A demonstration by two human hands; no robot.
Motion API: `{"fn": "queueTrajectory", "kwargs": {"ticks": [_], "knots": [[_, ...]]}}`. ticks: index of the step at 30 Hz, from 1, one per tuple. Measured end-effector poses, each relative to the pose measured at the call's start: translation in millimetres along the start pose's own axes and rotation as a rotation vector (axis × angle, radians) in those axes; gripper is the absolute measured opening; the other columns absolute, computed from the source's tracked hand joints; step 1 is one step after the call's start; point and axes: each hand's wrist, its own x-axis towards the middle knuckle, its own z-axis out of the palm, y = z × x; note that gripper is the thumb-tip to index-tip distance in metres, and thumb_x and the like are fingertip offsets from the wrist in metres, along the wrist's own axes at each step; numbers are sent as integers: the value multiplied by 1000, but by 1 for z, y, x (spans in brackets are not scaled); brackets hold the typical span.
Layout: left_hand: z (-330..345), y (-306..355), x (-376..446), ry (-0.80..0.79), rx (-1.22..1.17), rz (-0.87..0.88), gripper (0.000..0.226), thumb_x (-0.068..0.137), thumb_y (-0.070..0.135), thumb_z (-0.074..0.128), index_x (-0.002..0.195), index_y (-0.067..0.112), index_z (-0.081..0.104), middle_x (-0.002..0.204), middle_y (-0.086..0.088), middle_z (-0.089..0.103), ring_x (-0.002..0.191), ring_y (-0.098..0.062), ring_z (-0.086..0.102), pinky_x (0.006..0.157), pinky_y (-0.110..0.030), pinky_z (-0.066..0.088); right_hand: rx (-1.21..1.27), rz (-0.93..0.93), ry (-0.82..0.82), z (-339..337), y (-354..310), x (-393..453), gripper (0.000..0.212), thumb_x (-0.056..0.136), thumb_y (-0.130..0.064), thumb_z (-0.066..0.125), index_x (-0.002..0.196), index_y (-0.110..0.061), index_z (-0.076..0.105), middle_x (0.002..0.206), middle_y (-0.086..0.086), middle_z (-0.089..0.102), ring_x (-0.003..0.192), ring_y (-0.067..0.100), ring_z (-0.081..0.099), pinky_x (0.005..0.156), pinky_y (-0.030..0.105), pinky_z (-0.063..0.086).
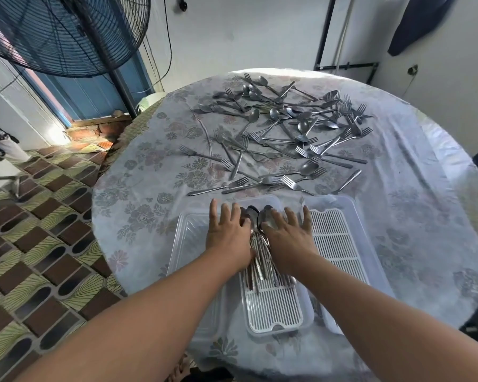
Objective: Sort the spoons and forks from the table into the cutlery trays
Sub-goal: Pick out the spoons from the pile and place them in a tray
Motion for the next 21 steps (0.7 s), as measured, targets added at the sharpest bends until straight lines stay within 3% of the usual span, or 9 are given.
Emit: {"fn": "queueTrajectory", "kwargs": {"ticks": [4,9,15,18,21], "knots": [[2,-6,10,0,-109,-115,90,93,71,47,163,26,12,168,-18,0,153,-45,-1,116,-63,-22,-44,28,38,2,4,11,85,96,-12,56,163,-31,8,169,10,-21,153,43,-21,109,71,-26],[7,3,4,95,-142,42,79,91,60,60,156,34,24,162,-18,9,149,-43,4,118,-61,-19,-11,76,85,4,3,15,82,93,-27,63,160,-30,15,168,14,-7,154,44,-11,117,68,-14],[10,10,7,-22,-94,32,89,86,74,53,159,31,24,165,-18,3,151,-45,-2,116,-64,-20,74,123,86,1,4,15,66,100,-38,48,159,-33,20,167,16,-8,152,45,-12,118,66,-15],[10,13,10,-38,-116,-3,97,86,82,42,162,26,18,168,-19,-6,153,-44,-8,114,-63,-25,75,127,50,-2,6,14,86,93,-46,65,161,-32,13,167,17,-11,152,46,-13,118,67,-16],[14,16,12,-96,-110,-45,109,85,87,34,164,19,4,168,-20,-14,154,-43,-12,114,-64,-24,70,125,20,-4,6,15,99,88,-42,74,161,-34,7,167,18,-17,152,48,-16,117,68,-17]]}}
